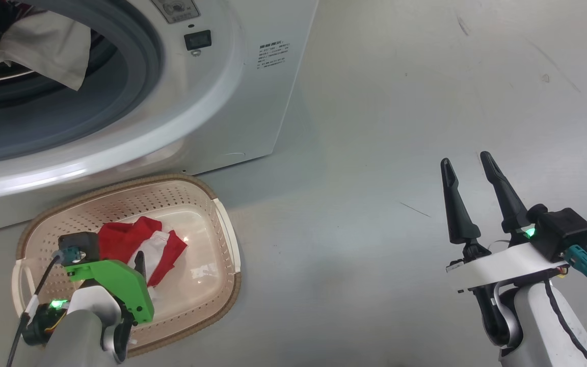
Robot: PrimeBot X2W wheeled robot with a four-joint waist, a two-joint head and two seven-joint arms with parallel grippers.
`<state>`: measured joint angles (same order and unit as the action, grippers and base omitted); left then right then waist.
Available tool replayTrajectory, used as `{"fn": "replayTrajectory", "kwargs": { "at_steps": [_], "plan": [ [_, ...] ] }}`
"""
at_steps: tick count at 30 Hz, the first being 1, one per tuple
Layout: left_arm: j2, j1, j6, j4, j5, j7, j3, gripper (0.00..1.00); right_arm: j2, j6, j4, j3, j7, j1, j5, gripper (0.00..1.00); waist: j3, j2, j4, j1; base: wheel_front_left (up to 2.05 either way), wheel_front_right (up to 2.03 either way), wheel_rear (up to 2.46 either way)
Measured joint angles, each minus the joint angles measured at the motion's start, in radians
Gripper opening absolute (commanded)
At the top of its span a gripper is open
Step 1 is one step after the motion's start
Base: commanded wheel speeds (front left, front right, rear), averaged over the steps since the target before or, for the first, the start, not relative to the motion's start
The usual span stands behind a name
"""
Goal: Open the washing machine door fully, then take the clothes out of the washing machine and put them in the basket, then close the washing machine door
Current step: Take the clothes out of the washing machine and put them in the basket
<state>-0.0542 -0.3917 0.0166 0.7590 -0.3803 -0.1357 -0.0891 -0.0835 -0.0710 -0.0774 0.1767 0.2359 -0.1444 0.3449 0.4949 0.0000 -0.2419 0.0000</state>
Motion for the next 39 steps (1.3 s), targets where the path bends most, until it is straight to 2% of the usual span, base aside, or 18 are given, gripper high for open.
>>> {"fn": "replayTrajectory", "kwargs": {
  "at_steps": [8,20,29,39],
  "plan": [
    [0.001,-0.010,-0.004,0.066,-0.008,0.058,0.012,1.00,0.003,-0.001,-0.021,-0.004,0.005,-0.008,0.000,1.00,-0.012,0.0000,0.012,0.0000,0.00,0.00,0.00],
    [0.004,-0.018,-0.015,0.072,-0.006,0.223,0.012,1.00,-0.013,-0.001,-0.051,-0.025,0.008,-0.003,-0.002,1.00,-0.065,0.0000,0.061,0.0000,0.00,0.00,0.00],
    [0.008,-0.012,-0.028,0.019,0.006,0.368,-0.002,1.00,-0.022,-0.001,-0.079,-0.025,0.009,0.031,-0.013,1.00,-0.145,0.0000,0.107,0.0000,0.00,0.00,0.00],
    [0.010,0.046,-0.030,-0.095,0.067,0.384,-0.039,1.00,-0.027,0.002,-0.103,-0.015,0.009,0.089,-0.024,1.00,-0.255,0.0000,0.155,0.0000,0.00,0.00,0.00]
  ]
}}
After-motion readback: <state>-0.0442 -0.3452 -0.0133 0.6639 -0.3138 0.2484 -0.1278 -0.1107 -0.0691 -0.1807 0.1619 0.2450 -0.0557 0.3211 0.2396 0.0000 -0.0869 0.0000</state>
